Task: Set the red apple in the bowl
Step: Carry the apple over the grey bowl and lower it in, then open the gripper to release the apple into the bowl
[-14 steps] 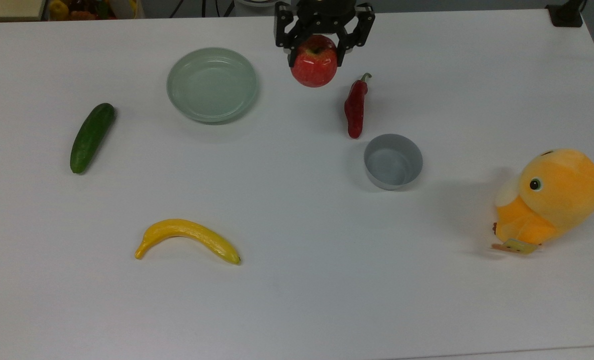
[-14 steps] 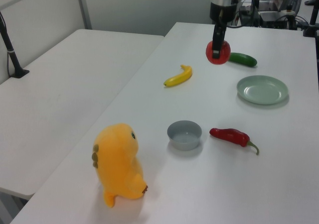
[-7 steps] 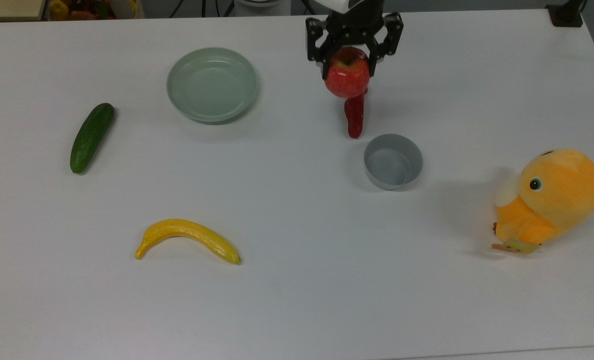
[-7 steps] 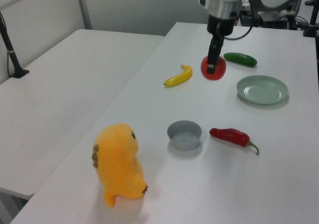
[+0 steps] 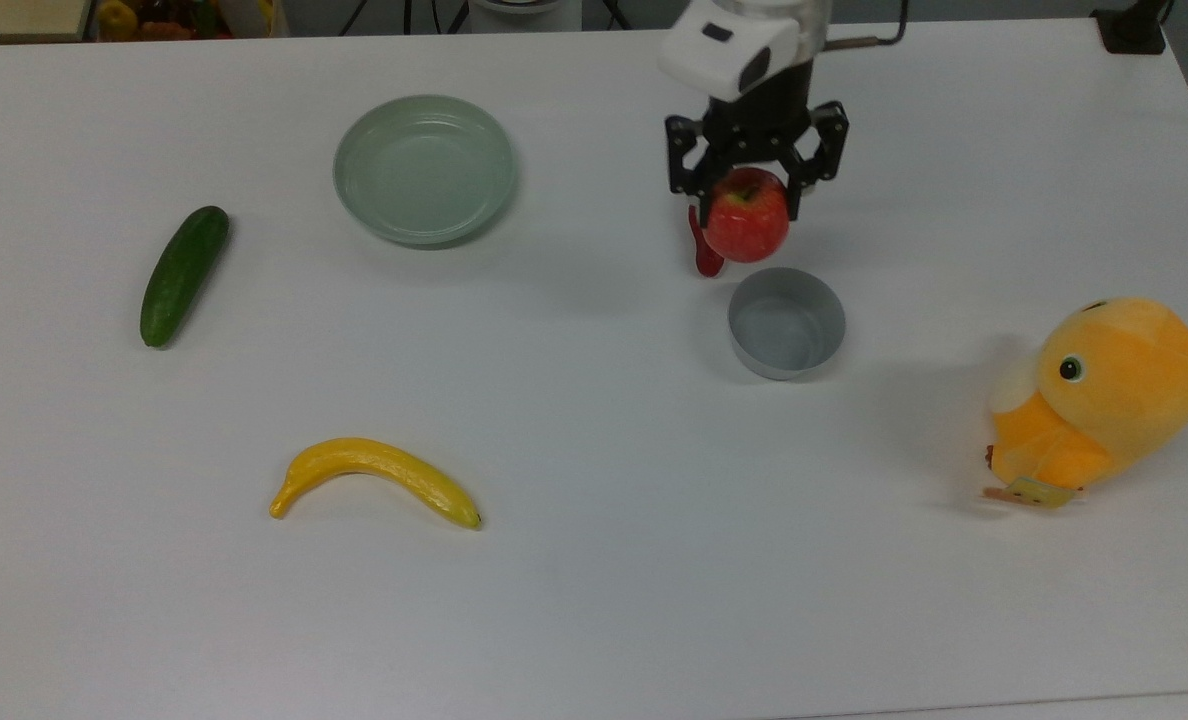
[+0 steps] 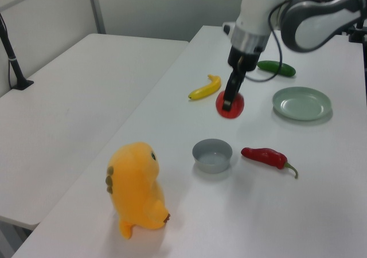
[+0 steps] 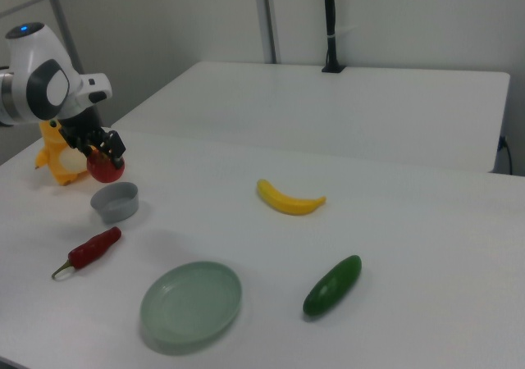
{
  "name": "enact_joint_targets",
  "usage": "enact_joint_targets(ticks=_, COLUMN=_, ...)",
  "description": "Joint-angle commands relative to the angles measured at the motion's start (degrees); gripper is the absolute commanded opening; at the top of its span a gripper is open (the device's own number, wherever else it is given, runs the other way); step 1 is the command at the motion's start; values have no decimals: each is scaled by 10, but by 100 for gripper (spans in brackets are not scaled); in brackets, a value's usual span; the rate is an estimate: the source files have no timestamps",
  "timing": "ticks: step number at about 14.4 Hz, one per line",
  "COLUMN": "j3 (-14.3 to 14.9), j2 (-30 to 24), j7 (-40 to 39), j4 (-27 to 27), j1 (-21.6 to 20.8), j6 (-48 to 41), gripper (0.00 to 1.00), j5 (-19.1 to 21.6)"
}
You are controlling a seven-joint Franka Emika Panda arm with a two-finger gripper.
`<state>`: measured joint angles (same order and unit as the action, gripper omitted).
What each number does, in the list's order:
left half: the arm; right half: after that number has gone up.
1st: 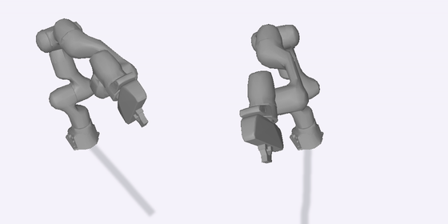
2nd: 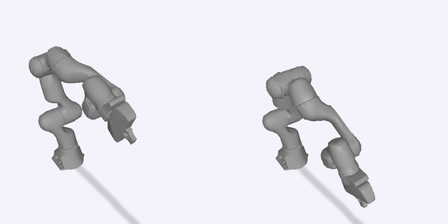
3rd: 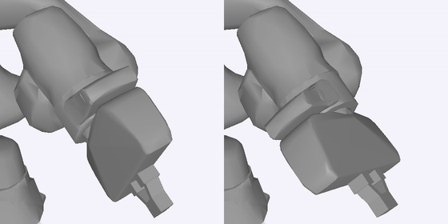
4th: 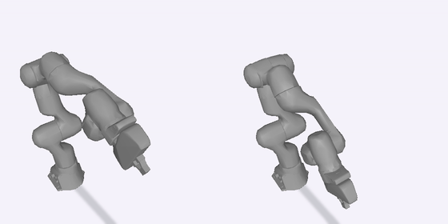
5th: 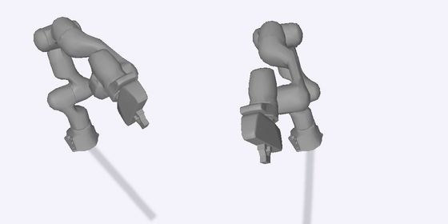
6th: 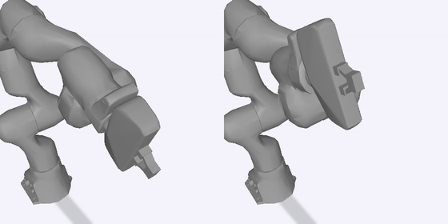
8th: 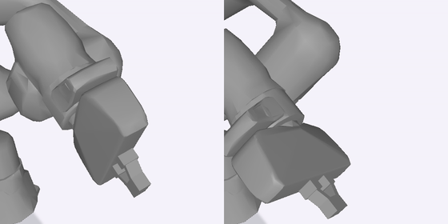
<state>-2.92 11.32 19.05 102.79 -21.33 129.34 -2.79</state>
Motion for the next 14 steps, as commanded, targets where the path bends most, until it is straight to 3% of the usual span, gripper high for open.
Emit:
enact_joint_targets(ticks=1, j3=2, j2=30, j7=25, j4=1, j1=-18, j6=49, gripper=16, j5=-9)
enact_joint_targets(ticks=5, j3=0, j2=64, j7=77, j4=0, j1=-27, j6=91, gripper=16, j5=-63)
enact_joint_targets(ticks=14, j3=0, j2=124, j7=86, j4=-20, j1=-34, j6=123, gripper=16, j5=-92)
